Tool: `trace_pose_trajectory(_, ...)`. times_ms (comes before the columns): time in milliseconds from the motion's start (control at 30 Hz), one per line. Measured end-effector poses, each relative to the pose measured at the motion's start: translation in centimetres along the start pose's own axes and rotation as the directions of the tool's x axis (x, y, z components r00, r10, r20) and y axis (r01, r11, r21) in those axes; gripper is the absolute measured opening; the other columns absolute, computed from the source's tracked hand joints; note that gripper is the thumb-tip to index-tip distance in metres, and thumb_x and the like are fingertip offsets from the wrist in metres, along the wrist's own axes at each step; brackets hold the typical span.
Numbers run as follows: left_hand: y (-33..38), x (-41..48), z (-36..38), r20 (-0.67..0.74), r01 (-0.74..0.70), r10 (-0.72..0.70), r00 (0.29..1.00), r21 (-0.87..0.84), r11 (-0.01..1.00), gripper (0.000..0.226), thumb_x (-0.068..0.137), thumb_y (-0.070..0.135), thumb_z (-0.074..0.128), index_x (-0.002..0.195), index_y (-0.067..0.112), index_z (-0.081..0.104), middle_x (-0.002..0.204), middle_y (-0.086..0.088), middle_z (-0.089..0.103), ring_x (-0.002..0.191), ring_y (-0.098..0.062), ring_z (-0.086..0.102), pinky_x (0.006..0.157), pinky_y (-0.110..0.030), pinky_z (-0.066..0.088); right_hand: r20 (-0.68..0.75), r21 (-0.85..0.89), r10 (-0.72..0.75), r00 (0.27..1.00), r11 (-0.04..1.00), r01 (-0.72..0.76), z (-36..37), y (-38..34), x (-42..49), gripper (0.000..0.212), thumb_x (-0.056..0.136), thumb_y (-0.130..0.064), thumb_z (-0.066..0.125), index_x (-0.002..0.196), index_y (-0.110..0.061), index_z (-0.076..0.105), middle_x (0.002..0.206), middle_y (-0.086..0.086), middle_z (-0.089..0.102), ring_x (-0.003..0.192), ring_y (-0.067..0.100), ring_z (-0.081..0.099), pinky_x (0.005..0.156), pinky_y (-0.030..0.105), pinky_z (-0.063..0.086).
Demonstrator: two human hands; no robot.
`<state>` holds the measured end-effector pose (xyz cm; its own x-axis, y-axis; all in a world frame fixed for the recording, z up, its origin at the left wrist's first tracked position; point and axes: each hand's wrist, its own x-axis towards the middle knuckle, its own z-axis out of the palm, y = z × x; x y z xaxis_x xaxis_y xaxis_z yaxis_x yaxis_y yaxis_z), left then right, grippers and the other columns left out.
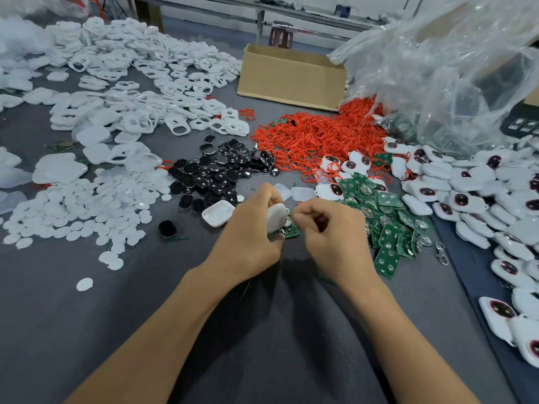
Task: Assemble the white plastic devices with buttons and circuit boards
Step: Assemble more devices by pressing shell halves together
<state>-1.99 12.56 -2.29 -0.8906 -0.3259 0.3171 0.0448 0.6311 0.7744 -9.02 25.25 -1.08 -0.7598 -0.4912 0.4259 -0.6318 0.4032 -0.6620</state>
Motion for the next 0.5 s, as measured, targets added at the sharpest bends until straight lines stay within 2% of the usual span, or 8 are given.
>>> trace_pose_trajectory(67,0.0,0.23,0.0,-0.06,0.034,-0.034,0.998,0.006,0.999,0.035,0.071,0.005,0.074,0.094,0.016,0.049,0.081,0.002,0.061,0.073,-0.021,0.056,0.067,-0.037,0.044,-0.024,0.019,0.019,1.0,1.0,-0.018,-0.2,0.03,-0.01,0.015,0.079,-0.002,0.067,0.071,-0.015,0.068,0.059,-0.001,0.062,0.058,0.014,0.052,0.055,0.018,0.038)
trace_pose_trajectory(133,0.04,0.19,-0.04,-0.08,0.051,-0.052,0.995,-0.022,0.998,0.032,0.072,0.013,0.073,0.093,0.019,0.05,0.079,0.001,0.064,0.073,-0.025,0.059,0.067,-0.043,0.048,-0.015,0.116,0.068,0.998,0.991,-0.065,-0.25,-0.06,0.12,0.014,0.08,-0.003,0.068,0.076,-0.016,0.07,0.06,0.003,0.062,0.055,0.01,0.05,0.054,0.013,0.038)
trace_pose_trajectory(167,0.14,0.08,-0.09,-0.072,0.054,-0.056,0.996,-0.029,0.998,0.031,0.071,0.021,0.072,0.093,0.021,0.05,0.077,0.001,0.064,0.073,-0.027,0.059,0.066,-0.044,0.049,0.013,0.179,0.097,0.995,0.979,-0.098,-0.23,-0.12,0.16,0.014,0.08,-0.003,0.069,0.08,-0.017,0.072,0.06,0.004,0.061,0.054,0.008,0.049,0.057,0.015,0.04)
trace_pose_trajectory(233,0.36,-0.21,-0.09,-0.055,0.038,-0.036,0.998,0.021,0.999,0.03,0.069,0.035,0.065,0.091,0.023,0.049,0.075,0.003,0.061,0.073,-0.028,0.058,0.063,-0.044,0.049,0.073,0.253,0.125,0.989,0.957,-0.139,-0.19,-0.25,0.17,0.018,0.082,-0.003,0.068,0.088,-0.018,0.075,0.06,0.004,0.056,0.057,0.012,0.047,0.06,0.027,0.043)
trace_pose_trajectory(333,0.52,-0.38,0.19,-0.063,-0.004,0.017,0.998,0.202,0.979,0.029,0.075,0.043,0.062,0.091,0.022,0.05,0.078,0.005,0.057,0.08,-0.027,0.056,0.064,-0.041,0.046,0.106,0.257,0.111,0.988,0.957,-0.135,-0.38,-0.37,0.19,0.02,0.084,-0.002,0.065,0.082,-0.019,0.075,0.06,0.019,0.055,0.058,0.017,0.044,0.059,0.038,0.044)
trace_pose_trajectory(433,0.37,-0.38,0.27,-0.112,-0.016,0.051,0.992,0.293,0.956,0.032,0.076,0.047,0.063,0.092,0.02,0.055,0.088,0.005,0.06,0.088,-0.022,0.054,0.07,-0.038,0.045,0.057,0.252,0.12,0.991,0.959,-0.131,-0.56,-0.42,0.16,0.022,0.085,-0.002,0.063,0.073,-0.019,0.071,0.064,0.017,0.063,0.057,0.026,0.052,0.064,0.043,0.05)
trace_pose_trajectory(500,0.49,-0.42,0.04,-0.137,-0.018,0.058,0.989,0.277,0.961,0.036,0.071,0.051,0.061,0.086,0.019,0.06,0.085,0.005,0.061,0.085,-0.02,0.055,0.07,-0.037,0.045,0.0,0.239,0.134,0.991,0.962,-0.131,-0.63,-0.45,0.16,0.021,0.086,-0.005,0.063,0.073,-0.021,0.068,0.063,0.013,0.065,0.06,0.033,0.059,0.063,0.043,0.052)
